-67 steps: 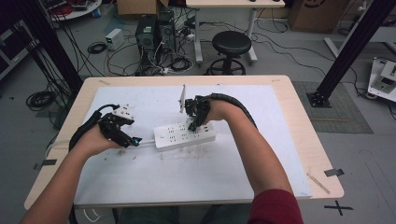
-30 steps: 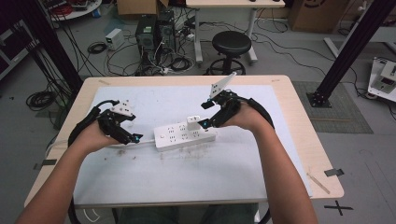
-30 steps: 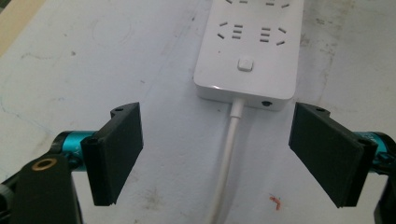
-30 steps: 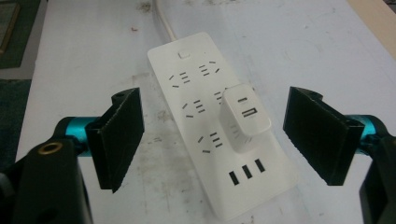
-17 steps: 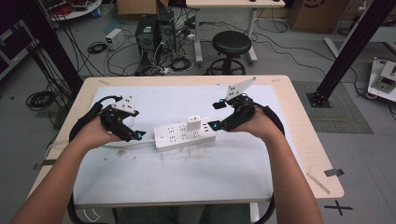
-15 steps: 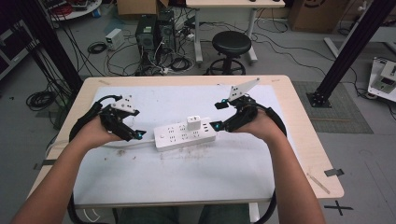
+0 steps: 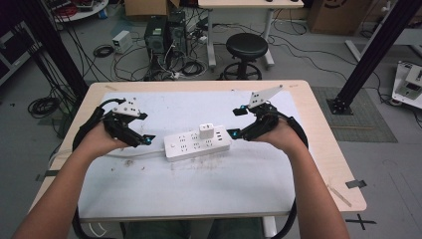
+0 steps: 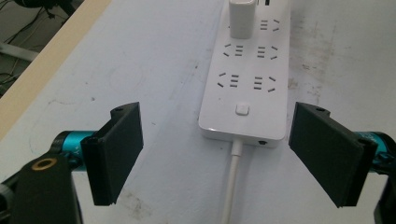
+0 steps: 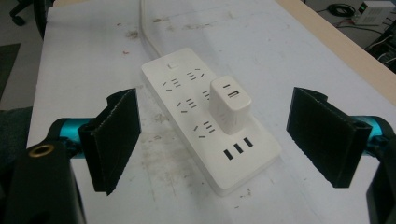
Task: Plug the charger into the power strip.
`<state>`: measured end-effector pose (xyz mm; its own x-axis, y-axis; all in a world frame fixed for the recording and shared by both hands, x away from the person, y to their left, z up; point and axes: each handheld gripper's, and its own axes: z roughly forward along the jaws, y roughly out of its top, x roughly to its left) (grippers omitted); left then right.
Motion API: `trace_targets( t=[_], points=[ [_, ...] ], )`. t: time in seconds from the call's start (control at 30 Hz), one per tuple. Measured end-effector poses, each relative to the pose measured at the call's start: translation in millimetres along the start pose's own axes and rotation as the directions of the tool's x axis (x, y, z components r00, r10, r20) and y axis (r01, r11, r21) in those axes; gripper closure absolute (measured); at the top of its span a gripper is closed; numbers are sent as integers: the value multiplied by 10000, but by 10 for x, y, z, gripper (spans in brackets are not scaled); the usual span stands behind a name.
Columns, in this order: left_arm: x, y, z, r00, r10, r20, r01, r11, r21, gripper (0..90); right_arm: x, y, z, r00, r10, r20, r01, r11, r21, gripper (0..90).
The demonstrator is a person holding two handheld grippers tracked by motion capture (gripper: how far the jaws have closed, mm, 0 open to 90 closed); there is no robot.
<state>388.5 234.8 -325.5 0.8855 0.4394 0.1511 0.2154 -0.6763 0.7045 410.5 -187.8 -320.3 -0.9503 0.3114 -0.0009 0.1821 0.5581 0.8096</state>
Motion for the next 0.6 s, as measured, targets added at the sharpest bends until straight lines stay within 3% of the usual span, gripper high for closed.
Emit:
trace_targets(
  t=[0.1, 0.6],
  points=[
    [14, -9, 3, 9999, -140, 12, 140, 9999, -68, 177, -5, -7, 3, 10000, 83, 19, -83, 9999, 104, 180],
    [8, -2, 6, 10000, -89, 2, 89, 10000, -13, 177, -23, -22, -5, 9997, 228, 17, -229, 9995, 195, 180]
  ],
)
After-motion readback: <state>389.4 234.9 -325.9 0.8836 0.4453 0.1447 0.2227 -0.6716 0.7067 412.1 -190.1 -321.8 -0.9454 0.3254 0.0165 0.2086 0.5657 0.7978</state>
